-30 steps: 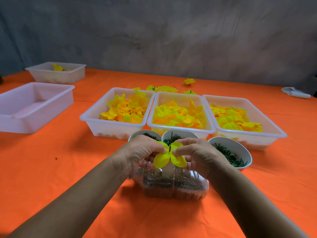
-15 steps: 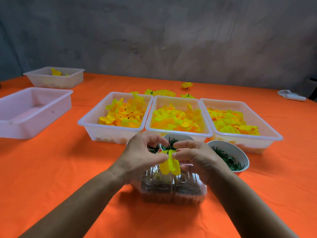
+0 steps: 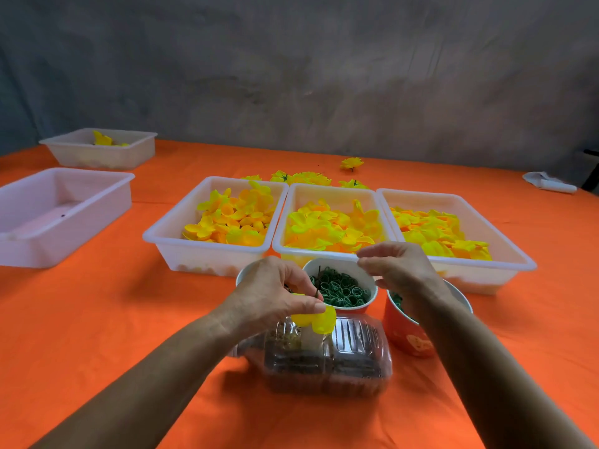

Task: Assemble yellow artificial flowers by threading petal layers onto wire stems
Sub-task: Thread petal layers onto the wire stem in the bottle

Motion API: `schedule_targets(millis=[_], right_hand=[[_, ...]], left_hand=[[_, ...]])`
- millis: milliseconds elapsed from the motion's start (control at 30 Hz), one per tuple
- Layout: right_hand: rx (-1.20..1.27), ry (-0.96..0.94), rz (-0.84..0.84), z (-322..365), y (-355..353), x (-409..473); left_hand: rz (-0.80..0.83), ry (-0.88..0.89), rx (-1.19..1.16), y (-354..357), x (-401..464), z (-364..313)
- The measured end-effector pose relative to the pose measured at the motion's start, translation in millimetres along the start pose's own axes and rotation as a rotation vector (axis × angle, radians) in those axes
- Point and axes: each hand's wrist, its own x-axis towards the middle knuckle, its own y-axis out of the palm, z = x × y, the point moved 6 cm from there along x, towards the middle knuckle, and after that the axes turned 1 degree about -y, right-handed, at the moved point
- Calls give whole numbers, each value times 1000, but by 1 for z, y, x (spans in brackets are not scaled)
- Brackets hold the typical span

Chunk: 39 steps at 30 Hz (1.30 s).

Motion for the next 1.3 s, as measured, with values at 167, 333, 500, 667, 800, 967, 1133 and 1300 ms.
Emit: schedule_targets(millis=[167, 333, 500, 667, 800, 967, 1133, 1300], right_hand=[[-258, -67, 59, -19, 13, 21], [-703, -220, 209, -23, 43, 39], [-864, -212, 248, -31, 62, 46], [-800, -240, 144, -30, 56, 43], [-694, -255, 97, -27, 44, 36], [-272, -122, 127, -34, 36, 28], [-153, -92, 125, -35, 37, 28], [67, -33, 183, -37, 40, 25]], left_hand=[[13, -5, -35, 1, 2, 5], [30, -18, -103, 3, 3, 9], [33, -23, -143, 4, 3, 14], [36, -24, -170, 6, 3, 16], [48, -22, -194, 7, 4, 17], [51, -18, -210, 8, 4, 17], [50, -16, -214, 8, 4, 18], [49, -10, -210, 8, 4, 18]])
